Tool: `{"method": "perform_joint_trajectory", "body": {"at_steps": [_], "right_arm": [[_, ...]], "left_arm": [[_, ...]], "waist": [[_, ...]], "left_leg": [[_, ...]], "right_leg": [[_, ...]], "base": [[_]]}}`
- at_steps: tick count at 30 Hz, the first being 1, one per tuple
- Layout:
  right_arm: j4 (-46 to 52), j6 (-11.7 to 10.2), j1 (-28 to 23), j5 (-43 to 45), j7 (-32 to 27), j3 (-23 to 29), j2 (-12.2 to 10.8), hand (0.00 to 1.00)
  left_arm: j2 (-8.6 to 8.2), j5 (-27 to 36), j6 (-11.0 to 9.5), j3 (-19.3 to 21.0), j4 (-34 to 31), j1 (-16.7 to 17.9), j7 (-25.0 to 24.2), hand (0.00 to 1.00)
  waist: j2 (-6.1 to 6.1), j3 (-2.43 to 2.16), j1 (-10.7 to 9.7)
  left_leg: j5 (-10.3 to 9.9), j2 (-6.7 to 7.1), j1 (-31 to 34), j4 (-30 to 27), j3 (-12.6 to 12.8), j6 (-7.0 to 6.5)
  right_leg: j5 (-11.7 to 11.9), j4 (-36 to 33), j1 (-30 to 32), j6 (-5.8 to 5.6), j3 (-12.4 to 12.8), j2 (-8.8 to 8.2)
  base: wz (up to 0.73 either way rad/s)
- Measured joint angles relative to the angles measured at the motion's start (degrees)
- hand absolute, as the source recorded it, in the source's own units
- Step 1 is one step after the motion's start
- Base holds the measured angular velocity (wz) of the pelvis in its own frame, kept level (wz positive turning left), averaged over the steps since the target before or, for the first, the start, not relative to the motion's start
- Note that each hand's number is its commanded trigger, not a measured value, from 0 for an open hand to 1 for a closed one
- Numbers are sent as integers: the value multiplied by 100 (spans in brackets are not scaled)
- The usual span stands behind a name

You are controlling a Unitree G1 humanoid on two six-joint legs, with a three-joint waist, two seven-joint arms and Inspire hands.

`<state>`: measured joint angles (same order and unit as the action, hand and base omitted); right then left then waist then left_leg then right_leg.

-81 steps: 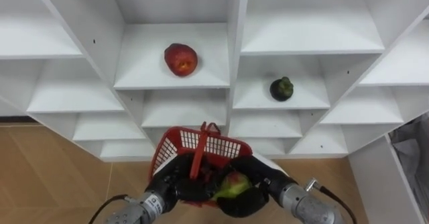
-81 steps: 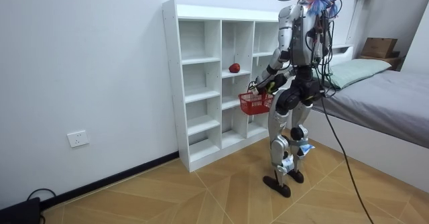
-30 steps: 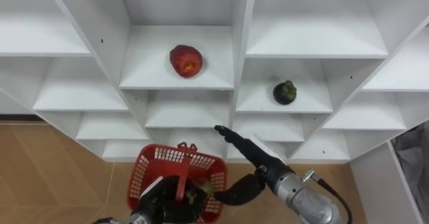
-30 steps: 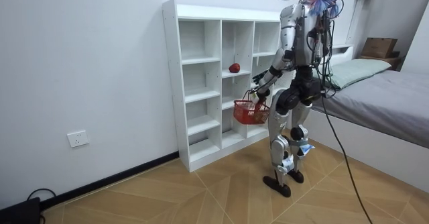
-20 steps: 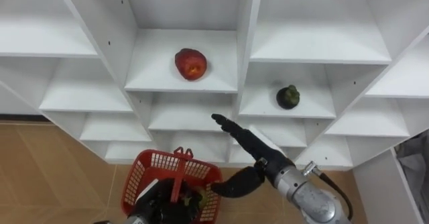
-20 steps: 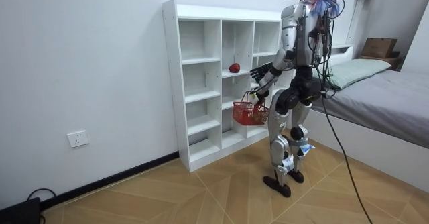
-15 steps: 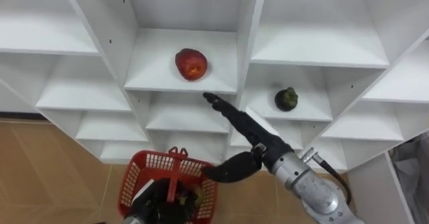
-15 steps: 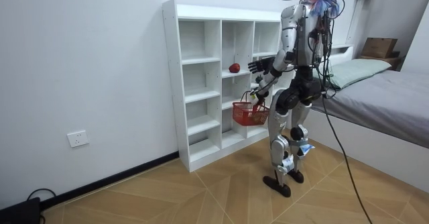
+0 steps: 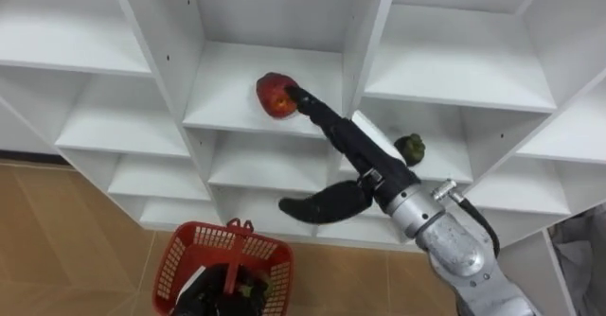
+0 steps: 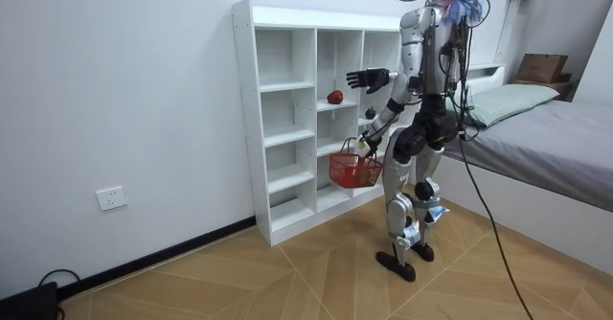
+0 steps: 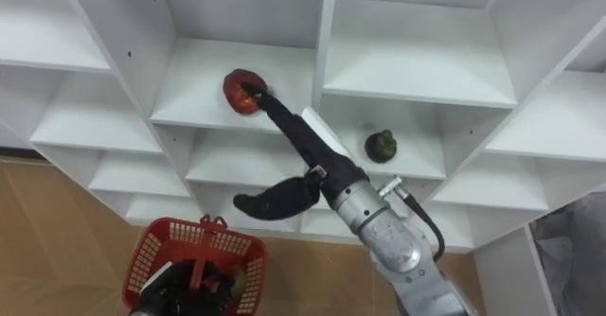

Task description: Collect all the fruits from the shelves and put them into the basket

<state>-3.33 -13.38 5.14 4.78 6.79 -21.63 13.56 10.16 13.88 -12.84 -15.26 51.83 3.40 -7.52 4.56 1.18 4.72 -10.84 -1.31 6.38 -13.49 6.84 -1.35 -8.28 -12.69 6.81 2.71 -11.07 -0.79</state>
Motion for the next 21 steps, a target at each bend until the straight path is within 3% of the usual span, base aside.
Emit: {"method": "perform_joint_trajectory", "body": {"at_steps": [9, 15, 17, 21], "right_arm": [[3, 4, 168, 120, -228, 47, -18, 0], [-110, 6, 456, 134, -312, 60, -9, 0], [-215, 15, 636, 163, -315, 60, -39, 0], [-463, -28, 890, 239, -481, 62, -162, 0]], "left_arm": [[-4, -313, 98, 268, 6, -10, 83, 100], [-11, -338, 134, 276, 5, -29, 49, 100], [-17, -337, 137, 300, 7, -56, 30, 100], [-40, -338, 137, 325, 61, -107, -58, 100]], "waist": [[34, -1, 28], [109, 37, 59], [159, 54, 65], [181, 44, 115]], "left_leg": [[0, 10, 12, 14, -72, 0], [0, 9, 12, 16, -83, 0], [0, 9, 41, 6, -88, 0], [1, 8, 42, -15, -103, -1]], "right_leg": [[-2, 4, -18, -3, -46, -6], [-2, 11, -69, -3, -81, -10], [-3, 12, -60, -3, -98, -12], [-3, 27, -64, -3, -150, -19]], "base": [[3], [2], [3], [4]]}}
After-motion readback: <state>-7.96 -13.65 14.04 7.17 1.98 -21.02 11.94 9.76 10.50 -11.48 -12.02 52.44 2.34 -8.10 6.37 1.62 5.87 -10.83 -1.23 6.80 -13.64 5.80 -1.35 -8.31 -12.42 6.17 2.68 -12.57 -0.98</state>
